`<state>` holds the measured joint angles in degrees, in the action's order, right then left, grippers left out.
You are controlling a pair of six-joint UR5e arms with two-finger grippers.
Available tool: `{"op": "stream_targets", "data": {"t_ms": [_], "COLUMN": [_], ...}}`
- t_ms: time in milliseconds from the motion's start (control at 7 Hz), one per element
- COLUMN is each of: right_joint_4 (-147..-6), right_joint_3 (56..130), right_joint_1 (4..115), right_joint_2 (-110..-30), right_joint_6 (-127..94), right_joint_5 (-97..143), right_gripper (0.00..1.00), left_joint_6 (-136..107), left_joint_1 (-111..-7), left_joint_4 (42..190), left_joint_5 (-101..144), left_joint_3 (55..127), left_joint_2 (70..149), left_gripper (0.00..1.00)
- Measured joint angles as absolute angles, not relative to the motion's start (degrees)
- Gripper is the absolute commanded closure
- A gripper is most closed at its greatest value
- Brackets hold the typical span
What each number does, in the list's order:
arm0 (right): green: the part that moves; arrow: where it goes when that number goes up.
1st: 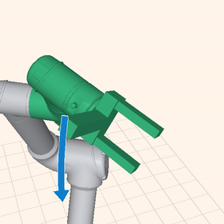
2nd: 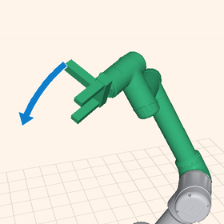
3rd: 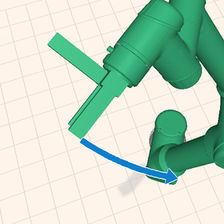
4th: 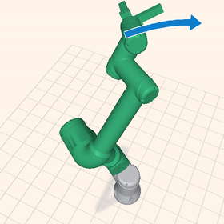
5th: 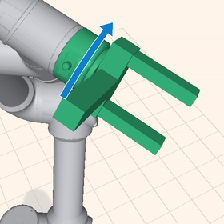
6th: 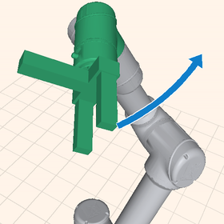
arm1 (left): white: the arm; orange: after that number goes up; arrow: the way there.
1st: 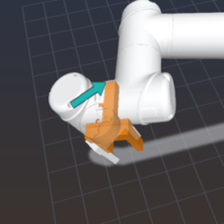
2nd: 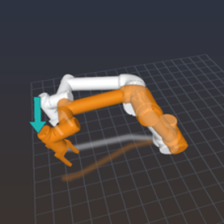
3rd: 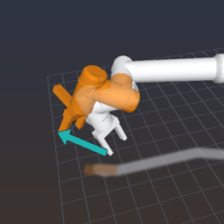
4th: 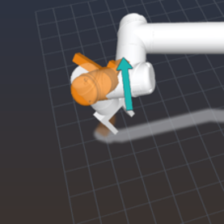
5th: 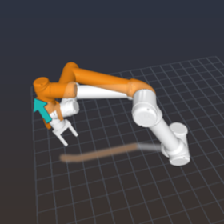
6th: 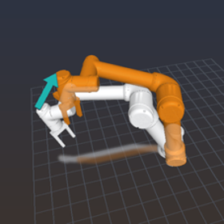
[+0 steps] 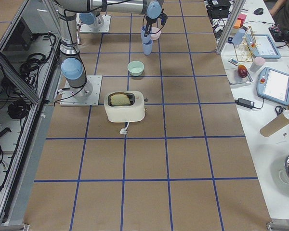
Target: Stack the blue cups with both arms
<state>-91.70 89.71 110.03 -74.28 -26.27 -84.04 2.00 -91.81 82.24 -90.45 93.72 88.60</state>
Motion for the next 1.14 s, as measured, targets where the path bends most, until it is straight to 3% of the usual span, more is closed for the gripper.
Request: {"op": "stream_targets", "data": {"t_ms": [286,429,714,1143], "right_joint_4": [-92.19,-93.02,-94.24,-98.5], "right_joint_3": [89.86,89.89,89.69,87.35], "right_joint_1": [110.04,110.04,109.99,106.35], "right_joint_2": [-73.89,-73.83,-73.78,-74.58], "right_joint_6": [-26.28,-26.3,-26.01,-23.46], "right_joint_5": [-84.06,-84.07,-84.17,-89.58], "right_gripper": [0.18,0.07,0.0,0.0], "left_joint_6": [1.94,1.96,2.01,2.02], "left_joint_1": [-91.87,-91.91,-91.93,-92.01], "left_joint_4": [82.64,82.68,82.7,82.7], "left_joint_5": [-90.48,-90.51,-90.53,-90.53], "left_joint_3": [93.77,93.77,93.83,93.89], "left_joint_2": [88.6,88.59,88.57,88.51], "left_gripper": [0.0,0.0,0.0,0.0]}}
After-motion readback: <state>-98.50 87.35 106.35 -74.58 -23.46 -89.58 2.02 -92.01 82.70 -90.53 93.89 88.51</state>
